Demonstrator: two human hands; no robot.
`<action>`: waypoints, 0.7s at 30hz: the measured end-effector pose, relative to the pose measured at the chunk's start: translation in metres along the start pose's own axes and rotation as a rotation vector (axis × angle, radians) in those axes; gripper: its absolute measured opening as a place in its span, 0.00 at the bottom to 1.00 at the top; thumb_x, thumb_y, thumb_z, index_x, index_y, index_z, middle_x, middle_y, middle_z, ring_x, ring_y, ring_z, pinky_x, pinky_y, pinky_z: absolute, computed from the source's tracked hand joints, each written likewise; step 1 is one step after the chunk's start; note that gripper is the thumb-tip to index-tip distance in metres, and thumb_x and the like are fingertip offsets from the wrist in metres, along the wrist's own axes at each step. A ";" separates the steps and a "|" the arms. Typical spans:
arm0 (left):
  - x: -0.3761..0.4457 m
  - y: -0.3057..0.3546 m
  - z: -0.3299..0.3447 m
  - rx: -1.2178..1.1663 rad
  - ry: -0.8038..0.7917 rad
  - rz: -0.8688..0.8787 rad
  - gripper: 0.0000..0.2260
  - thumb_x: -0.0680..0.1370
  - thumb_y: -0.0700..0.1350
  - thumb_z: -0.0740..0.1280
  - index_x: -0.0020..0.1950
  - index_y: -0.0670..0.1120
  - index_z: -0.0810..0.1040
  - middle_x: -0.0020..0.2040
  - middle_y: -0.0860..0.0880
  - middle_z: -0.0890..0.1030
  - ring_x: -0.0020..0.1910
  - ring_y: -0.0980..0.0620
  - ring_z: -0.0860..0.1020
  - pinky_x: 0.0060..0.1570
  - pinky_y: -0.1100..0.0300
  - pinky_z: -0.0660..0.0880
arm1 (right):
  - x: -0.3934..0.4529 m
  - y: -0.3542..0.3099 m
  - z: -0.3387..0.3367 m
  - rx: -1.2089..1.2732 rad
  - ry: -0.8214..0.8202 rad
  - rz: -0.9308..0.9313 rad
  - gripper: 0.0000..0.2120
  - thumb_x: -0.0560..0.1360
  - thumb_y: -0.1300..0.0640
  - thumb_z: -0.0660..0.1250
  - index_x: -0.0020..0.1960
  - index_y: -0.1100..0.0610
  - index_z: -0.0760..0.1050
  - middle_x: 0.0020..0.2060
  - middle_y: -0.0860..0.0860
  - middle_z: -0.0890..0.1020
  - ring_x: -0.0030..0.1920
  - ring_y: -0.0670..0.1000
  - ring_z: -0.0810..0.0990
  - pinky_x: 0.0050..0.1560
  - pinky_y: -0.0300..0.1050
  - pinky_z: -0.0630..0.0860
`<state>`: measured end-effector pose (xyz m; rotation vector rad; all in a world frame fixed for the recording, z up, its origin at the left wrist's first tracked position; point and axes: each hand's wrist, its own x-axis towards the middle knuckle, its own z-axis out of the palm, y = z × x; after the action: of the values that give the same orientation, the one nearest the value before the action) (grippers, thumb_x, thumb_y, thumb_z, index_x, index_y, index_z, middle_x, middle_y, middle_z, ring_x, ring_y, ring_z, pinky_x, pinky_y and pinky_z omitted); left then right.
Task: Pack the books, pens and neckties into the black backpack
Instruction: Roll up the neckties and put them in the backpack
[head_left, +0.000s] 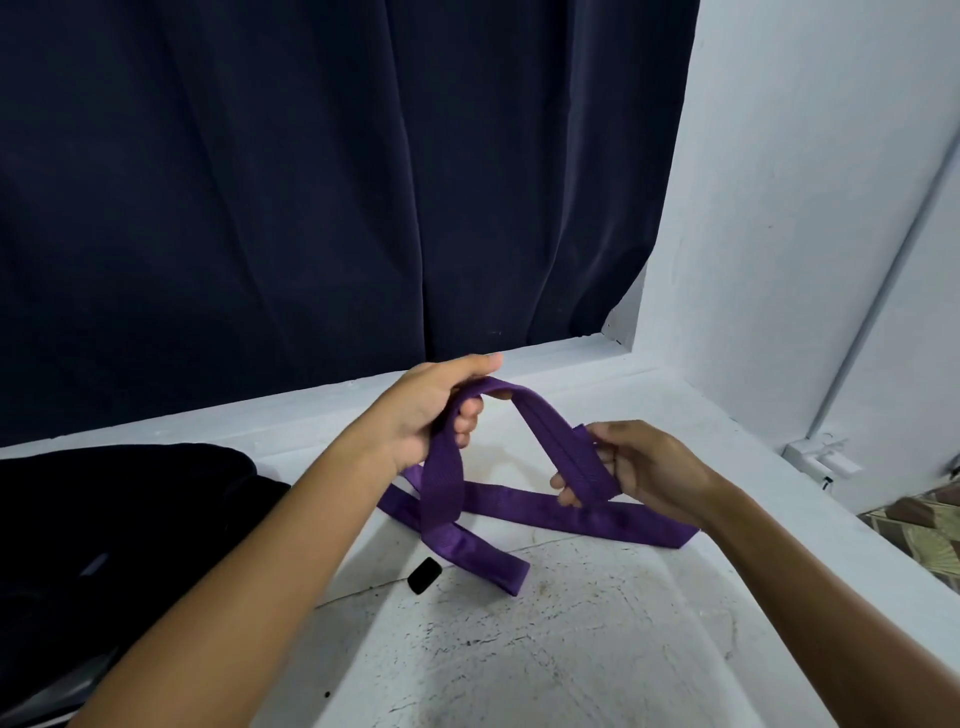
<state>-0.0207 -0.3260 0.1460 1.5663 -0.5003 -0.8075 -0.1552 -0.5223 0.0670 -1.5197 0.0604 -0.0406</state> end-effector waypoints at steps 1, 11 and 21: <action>0.005 0.000 -0.003 0.039 0.004 -0.021 0.16 0.76 0.53 0.69 0.42 0.40 0.82 0.25 0.52 0.63 0.23 0.55 0.61 0.24 0.64 0.60 | -0.001 0.000 -0.001 -0.005 -0.039 0.010 0.20 0.80 0.50 0.60 0.53 0.67 0.78 0.48 0.69 0.82 0.44 0.64 0.83 0.50 0.55 0.80; 0.024 -0.018 -0.020 0.171 -0.149 0.025 0.16 0.64 0.53 0.74 0.39 0.41 0.80 0.26 0.52 0.63 0.24 0.56 0.57 0.25 0.64 0.56 | -0.012 -0.001 -0.009 0.011 -0.200 0.148 0.10 0.73 0.65 0.69 0.54 0.64 0.81 0.46 0.64 0.83 0.42 0.58 0.84 0.44 0.49 0.81; 0.012 -0.073 -0.028 0.526 -0.368 -0.106 0.11 0.77 0.49 0.71 0.56 0.44 0.82 0.46 0.48 0.82 0.38 0.55 0.80 0.38 0.65 0.75 | -0.002 -0.001 -0.016 0.668 0.388 0.016 0.14 0.80 0.64 0.59 0.62 0.71 0.71 0.47 0.62 0.83 0.45 0.57 0.85 0.44 0.47 0.83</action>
<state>-0.0016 -0.3039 0.0729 1.9429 -0.9621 -1.1151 -0.1577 -0.5379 0.0677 -0.8270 0.3364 -0.3126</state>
